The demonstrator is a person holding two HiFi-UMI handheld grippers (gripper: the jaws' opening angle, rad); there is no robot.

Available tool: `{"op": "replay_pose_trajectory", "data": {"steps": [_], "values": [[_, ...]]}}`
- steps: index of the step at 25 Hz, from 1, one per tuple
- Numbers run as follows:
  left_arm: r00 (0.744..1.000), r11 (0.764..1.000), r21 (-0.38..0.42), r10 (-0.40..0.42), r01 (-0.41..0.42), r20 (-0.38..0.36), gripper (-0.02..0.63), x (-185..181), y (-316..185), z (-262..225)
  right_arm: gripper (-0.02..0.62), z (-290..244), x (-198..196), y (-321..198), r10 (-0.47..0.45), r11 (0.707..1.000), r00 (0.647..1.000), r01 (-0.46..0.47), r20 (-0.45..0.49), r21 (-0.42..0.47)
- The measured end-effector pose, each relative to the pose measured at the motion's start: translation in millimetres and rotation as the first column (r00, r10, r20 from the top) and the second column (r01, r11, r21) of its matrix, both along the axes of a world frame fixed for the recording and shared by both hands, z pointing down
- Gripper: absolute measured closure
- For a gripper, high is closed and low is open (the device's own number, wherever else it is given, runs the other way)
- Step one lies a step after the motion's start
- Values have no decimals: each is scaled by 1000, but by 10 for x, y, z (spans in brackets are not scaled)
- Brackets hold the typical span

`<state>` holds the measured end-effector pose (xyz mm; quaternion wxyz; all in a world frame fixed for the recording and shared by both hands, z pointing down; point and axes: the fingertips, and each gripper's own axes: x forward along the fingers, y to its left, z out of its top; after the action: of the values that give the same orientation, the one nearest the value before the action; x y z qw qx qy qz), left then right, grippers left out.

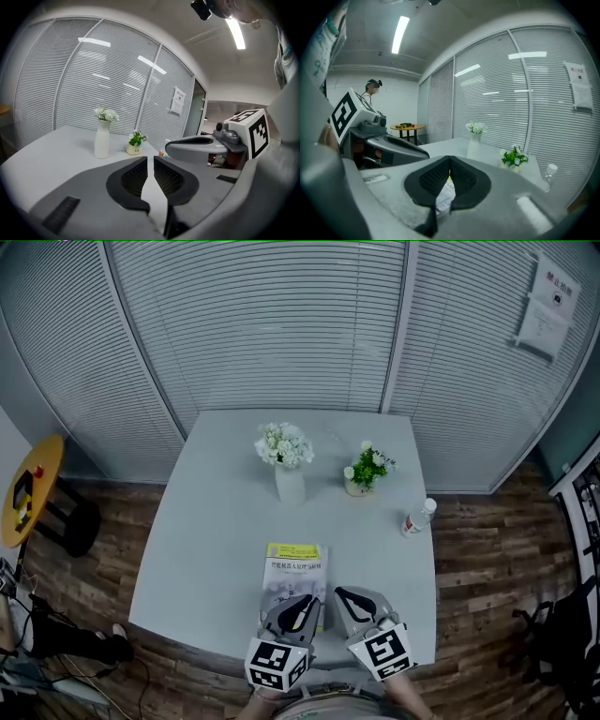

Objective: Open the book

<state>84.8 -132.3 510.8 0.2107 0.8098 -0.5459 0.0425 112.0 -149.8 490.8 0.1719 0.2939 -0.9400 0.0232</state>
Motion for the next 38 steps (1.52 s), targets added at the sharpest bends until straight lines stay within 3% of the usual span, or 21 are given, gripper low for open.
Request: {"op": "replay_pose_trajectory", "data": {"steps": [9, 17, 23, 30, 35, 38], "values": [[998, 994, -102, 35, -29, 53, 551, 44, -21, 312, 592, 104, 215, -102, 47, 999, 999, -47, -1, -2], [986, 975, -205, 117, -91, 121, 537, 227, -77, 773, 592, 140, 248, -135, 34, 999, 999, -34, 3, -15], [942, 917, -370, 246, -150, 230, 463, 391, -30, 1474, 592, 184, 281, -96, 6, 999, 1000, -7, -4, -35], [901, 904, -414, 263, -106, 344, 428, 370, -66, 1836, 592, 211, 342, -101, 19, 997, 1000, -17, 18, -73], [865, 861, -480, 362, -168, 347, 363, 486, 23, 2045, 592, 238, 329, -75, 12, 995, 999, -8, 38, -104], [848, 857, -492, 372, -157, 378, 337, 486, 17, 2137, 592, 239, 356, -56, 3, 995, 1000, 0, 29, -100]]}}
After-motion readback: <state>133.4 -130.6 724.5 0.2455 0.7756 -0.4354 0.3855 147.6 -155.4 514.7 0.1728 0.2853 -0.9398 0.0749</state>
